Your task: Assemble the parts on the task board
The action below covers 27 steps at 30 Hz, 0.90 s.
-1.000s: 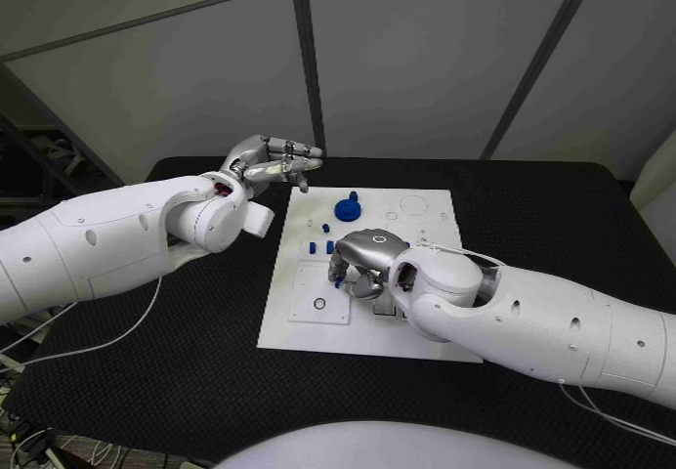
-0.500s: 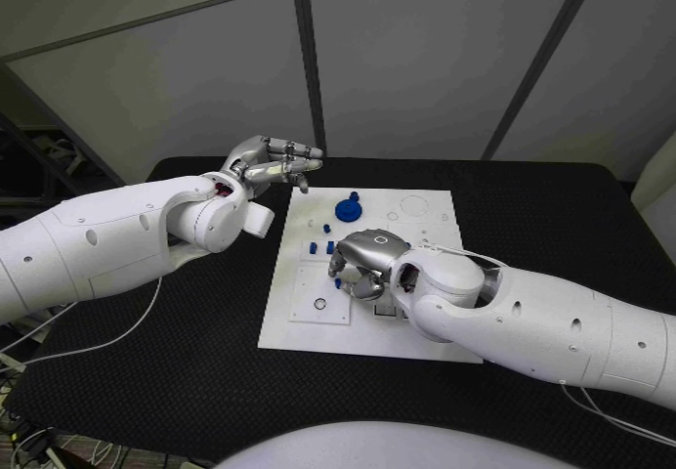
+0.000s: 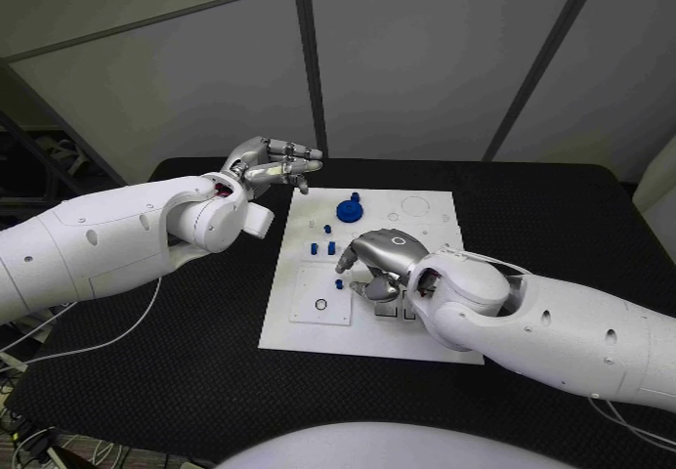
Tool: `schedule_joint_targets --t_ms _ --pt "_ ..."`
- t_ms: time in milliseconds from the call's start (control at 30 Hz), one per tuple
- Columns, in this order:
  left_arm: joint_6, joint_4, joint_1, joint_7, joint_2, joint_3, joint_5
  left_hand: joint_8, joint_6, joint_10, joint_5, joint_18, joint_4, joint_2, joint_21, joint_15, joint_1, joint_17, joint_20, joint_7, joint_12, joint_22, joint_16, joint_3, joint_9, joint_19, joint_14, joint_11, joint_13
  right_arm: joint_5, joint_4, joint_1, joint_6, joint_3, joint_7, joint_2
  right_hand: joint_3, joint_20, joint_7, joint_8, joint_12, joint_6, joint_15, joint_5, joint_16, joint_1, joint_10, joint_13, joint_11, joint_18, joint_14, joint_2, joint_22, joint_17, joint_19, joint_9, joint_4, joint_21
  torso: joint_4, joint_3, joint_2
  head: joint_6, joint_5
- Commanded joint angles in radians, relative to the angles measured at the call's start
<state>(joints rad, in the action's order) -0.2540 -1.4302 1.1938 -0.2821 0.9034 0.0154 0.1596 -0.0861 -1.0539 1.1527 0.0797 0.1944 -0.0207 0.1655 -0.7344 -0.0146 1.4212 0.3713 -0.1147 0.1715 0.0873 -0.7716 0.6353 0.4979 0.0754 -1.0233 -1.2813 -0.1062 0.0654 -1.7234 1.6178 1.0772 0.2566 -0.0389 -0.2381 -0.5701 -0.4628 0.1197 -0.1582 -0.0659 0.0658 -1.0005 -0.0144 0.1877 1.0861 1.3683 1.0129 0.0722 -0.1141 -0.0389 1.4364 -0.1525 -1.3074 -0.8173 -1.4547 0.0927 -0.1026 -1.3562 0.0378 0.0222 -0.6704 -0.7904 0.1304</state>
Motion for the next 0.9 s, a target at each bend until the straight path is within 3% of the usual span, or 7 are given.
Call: schedule_joint_targets --t_ms 33,167,333,500,700,900 --pt "0.012 0.001 0.001 -0.001 0.001 0.001 -0.005 0.004 0.001 -0.003 -0.003 -0.011 -0.003 -0.003 0.005 -0.001 -0.01 -0.001 -0.003 0.003 -0.004 0.001 -0.006 -0.005 -0.002 0.006 0.004 -0.001 -0.001 0.015 0.033 0.001 0.061 0.001 0.009 -0.035 0.003 0.0 0.0 -0.001 0.006 -0.004 0.0 -0.004 -0.002 -0.006 0.011 0.002 0.004 -0.019 0.0 -0.003 -0.083 0.001 0.001 -0.001 -0.004 0.001 0.0012 -0.0001 0.001 0.001 0.0" --pt "0.013 0.002 0.001 0.0 0.004 0.0 -0.005 0.005 0.001 -0.004 -0.004 -0.011 -0.003 -0.003 0.005 -0.001 -0.009 -0.002 -0.003 0.003 -0.004 0.001 -0.007 -0.005 -0.002 0.006 0.005 -0.001 -0.001 0.019 0.065 0.003 0.059 0.008 -0.005 -0.092 0.007 -0.001 0.0 -0.002 0.009 -0.009 0.001 -0.004 0.0 -0.01 0.02 0.003 0.005 -0.018 0.002 -0.004 -0.085 0.001 -0.002 -0.001 -0.005 -0.002 0.0036 -0.0008 0.002 0.004 -0.003" --pt "0.015 0.003 0.0 0.001 0.004 -0.001 -0.005 0.005 0.001 -0.004 -0.004 -0.011 -0.003 -0.003 0.005 -0.001 -0.009 -0.002 -0.003 0.003 -0.004 0.001 -0.007 -0.005 -0.002 0.006 0.005 -0.001 -0.001 0.025 0.052 0.005 0.047 0.056 -0.015 -0.127 0.015 -0.001 0.001 -0.001 0.006 -0.01 0.001 -0.005 0.002 -0.016 0.02 0.003 0.006 -0.017 0.004 -0.01 -0.087 0.001 -0.004 -0.003 -0.006 -0.004 0.0078 0.0005 0.002 0.011 -0.006" --pt "0.019 0.004 0.0 0.001 0.001 -0.001 -0.005 0.005 0.001 -0.004 -0.004 -0.011 -0.003 -0.003 0.005 -0.001 -0.009 -0.002 -0.003 0.003 -0.004 0.001 -0.007 -0.005 -0.002 0.006 0.005 -0.001 -0.001 0.026 0.021 0.016 0.021 0.083 -0.022 -0.137 0.036 -0.001 0.009 0.002 0.0 -0.005 0.0 -0.01 0.002 -0.024 0.01 0.0 0.005 -0.017 0.006 -0.018 -0.087 0.006 -0.006 -0.007 -0.002 -0.003 0.005 -0.0006 0.003 0.017 -0.018" --pt "0.022 0.005 0.0 0.002 -0.001 -0.002 -0.005 0.005 0.001 -0.004 -0.004 -0.011 -0.003 -0.003 0.005 -0.001 -0.009 -0.002 -0.003 0.003 -0.004 0.001 -0.007 -0.005 -0.002 0.006 0.005 -0.001 -0.001 0.027 -0.033 0.027 -0.027 0.093 -0.032 -0.14 0.074 0.001 0.015 0.001 -0.002 -0.007 -0.002 -0.027 0.002 -0.021 -0.008 -0.002 0.003 -0.018 0.007 -0.018 -0.081 0.015 -0.004 -0.011 0.009 0.005 0.0052 -0.002 0.002 0.024 -0.022" --pt "0.025 0.005 0.0 0.004 -0.002 -0.002 -0.005 0.005 0.001 -0.004 -0.004 -0.011 -0.004 -0.004 0.006 -0.001 -0.008 -0.002 -0.003 0.003 -0.005 0.001 -0.008 -0.005 -0.002 0.006 0.005 -0.001 -0.001 0.026 -0.073 0.03 -0.064 0.095 -0.036 -0.129 0.081 0.002 0.018 0.001 -0.001 -0.008 -0.003 -0.029 0.003 -0.01 -0.011 -0.002 0.002 -0.018 0.007 -0.012 -0.08 0.016 -0.004 -0.012 0.009 0.007 0.0049 -0.0009 0.001 0.026 -0.024"
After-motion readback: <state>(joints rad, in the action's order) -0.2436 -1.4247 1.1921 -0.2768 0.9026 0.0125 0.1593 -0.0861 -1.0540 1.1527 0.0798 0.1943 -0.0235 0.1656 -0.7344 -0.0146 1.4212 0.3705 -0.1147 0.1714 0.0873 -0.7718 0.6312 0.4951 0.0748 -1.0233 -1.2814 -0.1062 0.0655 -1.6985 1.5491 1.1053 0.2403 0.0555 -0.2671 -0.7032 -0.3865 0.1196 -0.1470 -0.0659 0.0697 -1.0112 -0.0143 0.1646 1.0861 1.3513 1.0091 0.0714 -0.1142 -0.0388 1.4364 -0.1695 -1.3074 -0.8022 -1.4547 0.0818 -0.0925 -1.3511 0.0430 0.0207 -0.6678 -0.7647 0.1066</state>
